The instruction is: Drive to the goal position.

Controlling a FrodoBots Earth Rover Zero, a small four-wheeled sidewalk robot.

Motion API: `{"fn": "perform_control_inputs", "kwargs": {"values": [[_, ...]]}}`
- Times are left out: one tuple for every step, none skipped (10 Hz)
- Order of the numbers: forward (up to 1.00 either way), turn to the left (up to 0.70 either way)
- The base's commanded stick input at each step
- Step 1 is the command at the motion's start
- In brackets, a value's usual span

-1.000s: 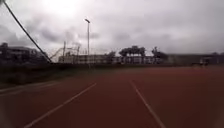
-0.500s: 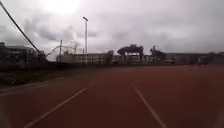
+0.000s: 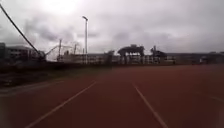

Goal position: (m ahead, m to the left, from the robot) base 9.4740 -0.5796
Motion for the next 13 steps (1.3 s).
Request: {"fn": "perform_control_inputs", "kwargs": {"values": [[0.5,0.0],[0.5,-0.1],[0.5,-0.28],[0.5,-0.47],[0.5,-0.5],[0.5,-0.5],[0.5,-0.5],[0.5,-0.08],[0.5,-0.01],[0.5,0.0],[0.5,0.0],[0.5,0.0],[0.5,0.0]]}}
